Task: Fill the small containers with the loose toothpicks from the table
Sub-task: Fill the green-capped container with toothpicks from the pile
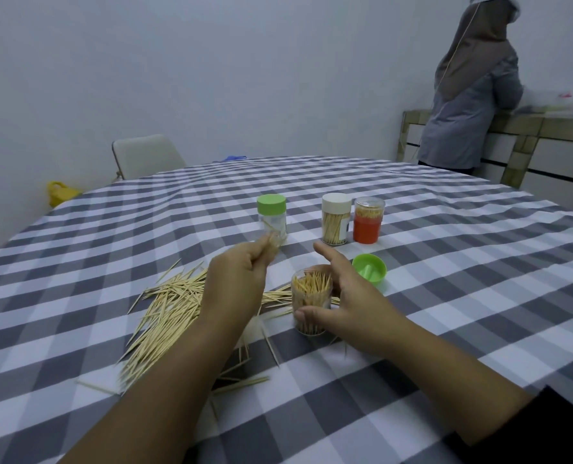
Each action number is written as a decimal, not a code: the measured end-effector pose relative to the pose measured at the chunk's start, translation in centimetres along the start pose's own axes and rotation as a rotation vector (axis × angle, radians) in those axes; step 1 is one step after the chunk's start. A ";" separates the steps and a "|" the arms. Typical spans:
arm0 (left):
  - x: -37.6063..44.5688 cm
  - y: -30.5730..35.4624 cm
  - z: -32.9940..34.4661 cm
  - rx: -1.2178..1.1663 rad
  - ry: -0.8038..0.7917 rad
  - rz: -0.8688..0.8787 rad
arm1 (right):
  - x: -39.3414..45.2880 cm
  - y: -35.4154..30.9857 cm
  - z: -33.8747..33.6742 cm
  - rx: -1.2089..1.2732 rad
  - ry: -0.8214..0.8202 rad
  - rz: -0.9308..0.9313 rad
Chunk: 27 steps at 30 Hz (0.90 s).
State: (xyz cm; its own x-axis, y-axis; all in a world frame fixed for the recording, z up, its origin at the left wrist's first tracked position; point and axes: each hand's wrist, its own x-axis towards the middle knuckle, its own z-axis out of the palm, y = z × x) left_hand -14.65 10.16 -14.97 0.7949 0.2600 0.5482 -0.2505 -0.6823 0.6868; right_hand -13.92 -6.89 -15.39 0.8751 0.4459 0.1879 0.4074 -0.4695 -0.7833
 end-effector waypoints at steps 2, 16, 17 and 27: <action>-0.1 0.6 -0.3 -0.243 0.036 -0.072 | -0.1 -0.1 0.1 -0.002 0.003 -0.007; 0.5 2.9 -2.1 -1.046 0.139 -0.277 | -0.4 -0.6 0.5 -0.017 -0.015 -0.009; 0.6 2.9 -2.2 -1.081 0.130 -0.290 | -0.3 -0.6 0.5 -0.020 -0.018 -0.008; -0.5 2.9 -0.5 -1.000 -0.099 -0.299 | -0.2 -0.5 0.6 0.012 -0.026 -0.022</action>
State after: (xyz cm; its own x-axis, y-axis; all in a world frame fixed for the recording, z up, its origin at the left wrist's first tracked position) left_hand -16.06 8.41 -13.05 0.9301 0.2373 0.2803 -0.3429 0.2880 0.8941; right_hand -14.51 -6.26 -15.39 0.8587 0.4761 0.1897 0.4232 -0.4500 -0.7864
